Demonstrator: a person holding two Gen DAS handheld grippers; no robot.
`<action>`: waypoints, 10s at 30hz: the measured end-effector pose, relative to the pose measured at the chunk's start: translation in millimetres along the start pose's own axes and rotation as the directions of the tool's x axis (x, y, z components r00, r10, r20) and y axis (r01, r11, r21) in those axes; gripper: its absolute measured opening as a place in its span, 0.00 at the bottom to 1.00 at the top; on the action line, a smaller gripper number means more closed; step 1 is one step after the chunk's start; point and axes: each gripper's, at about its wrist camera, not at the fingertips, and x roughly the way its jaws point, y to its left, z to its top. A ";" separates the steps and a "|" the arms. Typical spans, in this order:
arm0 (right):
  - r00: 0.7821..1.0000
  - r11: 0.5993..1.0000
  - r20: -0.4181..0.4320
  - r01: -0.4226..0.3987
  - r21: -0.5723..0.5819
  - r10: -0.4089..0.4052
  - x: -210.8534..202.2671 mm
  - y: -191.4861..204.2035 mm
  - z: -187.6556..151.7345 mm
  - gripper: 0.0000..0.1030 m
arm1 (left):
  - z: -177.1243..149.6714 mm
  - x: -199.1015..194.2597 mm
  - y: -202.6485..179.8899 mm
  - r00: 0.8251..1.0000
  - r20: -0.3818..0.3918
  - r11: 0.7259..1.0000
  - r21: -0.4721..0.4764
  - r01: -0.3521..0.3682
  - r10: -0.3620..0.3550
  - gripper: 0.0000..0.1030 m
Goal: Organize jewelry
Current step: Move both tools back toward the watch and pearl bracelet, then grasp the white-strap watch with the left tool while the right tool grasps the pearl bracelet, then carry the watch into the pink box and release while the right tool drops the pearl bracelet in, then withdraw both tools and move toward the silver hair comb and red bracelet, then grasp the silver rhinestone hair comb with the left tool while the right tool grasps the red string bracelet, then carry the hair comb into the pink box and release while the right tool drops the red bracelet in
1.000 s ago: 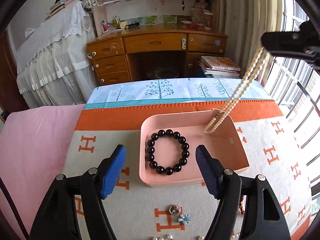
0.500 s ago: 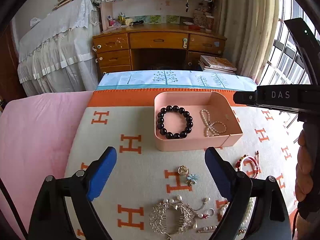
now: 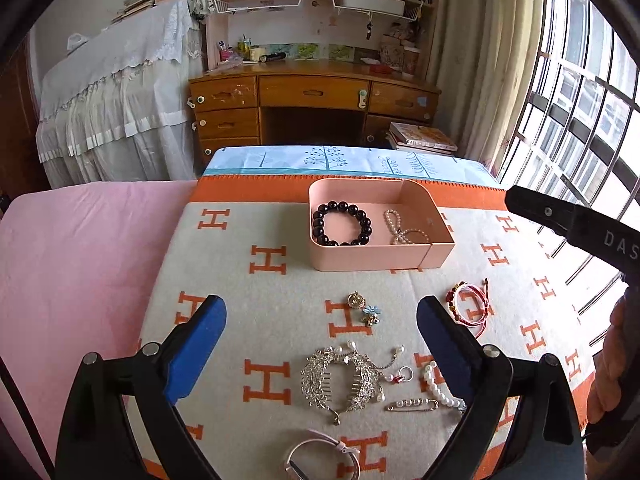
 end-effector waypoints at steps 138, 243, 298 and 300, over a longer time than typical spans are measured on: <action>0.968 0.985 -0.200 -0.131 0.114 0.152 138.8 -42.1 33.6 0.11 | 84.1 166.3 -32.2 0.975 -0.220 0.999 0.006 0.036 -0.034 0.49; 0.897 0.996 -0.442 0.034 0.081 0.005 101.1 -95.6 -53.4 0.32 | -42.5 138.5 -6.2 0.853 -0.521 0.996 0.061 0.066 -0.025 0.24; 0.943 0.986 -0.329 0.005 0.165 0.050 178.0 -57.0 44.4 0.07 | 113.3 203.7 -2.2 0.948 -0.288 0.982 -0.167 0.091 -0.137 0.63; 0.944 0.987 -0.327 0.012 0.162 0.042 177.1 -56.0 42.8 0.07 | 112.4 189.5 -3.7 0.959 -0.259 0.988 -0.131 0.082 -0.114 0.64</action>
